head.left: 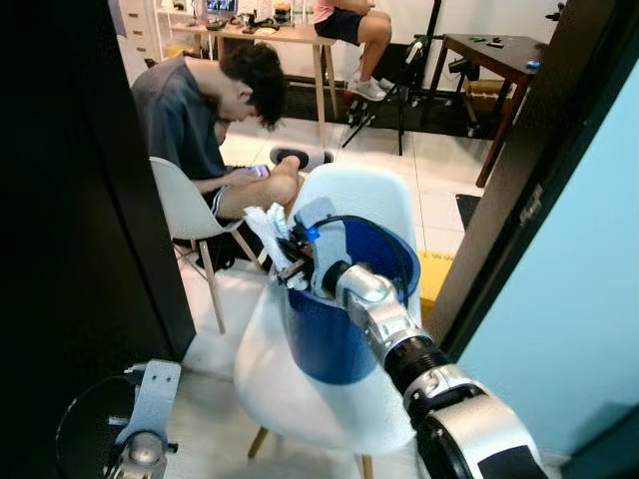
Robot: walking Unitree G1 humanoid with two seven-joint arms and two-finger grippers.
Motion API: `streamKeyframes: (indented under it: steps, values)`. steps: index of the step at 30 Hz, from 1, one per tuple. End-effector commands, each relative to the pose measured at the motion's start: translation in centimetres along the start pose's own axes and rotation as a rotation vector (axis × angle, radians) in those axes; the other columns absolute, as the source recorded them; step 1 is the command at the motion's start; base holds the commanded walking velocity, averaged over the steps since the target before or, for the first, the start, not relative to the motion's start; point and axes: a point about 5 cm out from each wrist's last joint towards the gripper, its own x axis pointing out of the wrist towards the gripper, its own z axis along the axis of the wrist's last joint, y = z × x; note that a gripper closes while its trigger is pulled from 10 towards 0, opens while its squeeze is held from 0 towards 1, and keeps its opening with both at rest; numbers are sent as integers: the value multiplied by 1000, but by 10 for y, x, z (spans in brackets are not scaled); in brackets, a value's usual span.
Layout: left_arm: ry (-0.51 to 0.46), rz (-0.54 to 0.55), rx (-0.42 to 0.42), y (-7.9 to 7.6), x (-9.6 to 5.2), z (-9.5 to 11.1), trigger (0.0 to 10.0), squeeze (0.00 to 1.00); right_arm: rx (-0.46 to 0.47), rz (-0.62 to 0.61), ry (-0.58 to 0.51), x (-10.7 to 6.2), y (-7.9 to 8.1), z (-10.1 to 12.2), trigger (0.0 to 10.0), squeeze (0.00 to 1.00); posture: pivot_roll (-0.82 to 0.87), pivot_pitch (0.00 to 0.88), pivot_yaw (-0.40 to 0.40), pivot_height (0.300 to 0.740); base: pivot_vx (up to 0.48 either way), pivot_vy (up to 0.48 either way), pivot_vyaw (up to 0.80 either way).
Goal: Clean up the room
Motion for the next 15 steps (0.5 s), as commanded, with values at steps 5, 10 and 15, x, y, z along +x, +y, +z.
streamKeyframes:
  steps: [5,10,15]
  values:
    - [9,-11,21,-1,-2,-6,10000,0,-36,-106,54,-1,-15,-2,10000,0,-97,0,-34,740,160,0,0]
    - [22,-39,-8,-4,-3,-9,10000,0,-57,-237,127,-9,-35,-14,10000,0,-92,0,-40,740,222,0,0]
    - [34,-78,-41,-8,-5,-12,10000,0,-76,-335,188,-17,-48,-24,10000,0,-87,0,-41,740,0,0,0]
